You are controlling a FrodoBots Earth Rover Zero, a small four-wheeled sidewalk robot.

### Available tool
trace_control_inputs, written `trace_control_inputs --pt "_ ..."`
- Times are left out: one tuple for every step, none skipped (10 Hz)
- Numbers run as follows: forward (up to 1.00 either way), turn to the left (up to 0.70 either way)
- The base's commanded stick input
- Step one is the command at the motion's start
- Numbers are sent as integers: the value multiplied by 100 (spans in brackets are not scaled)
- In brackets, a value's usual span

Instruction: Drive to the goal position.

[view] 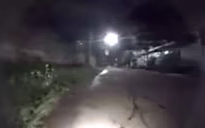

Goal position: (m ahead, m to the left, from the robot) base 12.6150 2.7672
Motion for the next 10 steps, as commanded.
trace_control_inputs --pt "50 -31" --pt "50 -46" --pt "50 -50" --pt "50 -50" --pt "50 -50" --pt "50 -50" --pt "50 -50" --pt "50 -50" --pt "50 -50" --pt "50 -50"
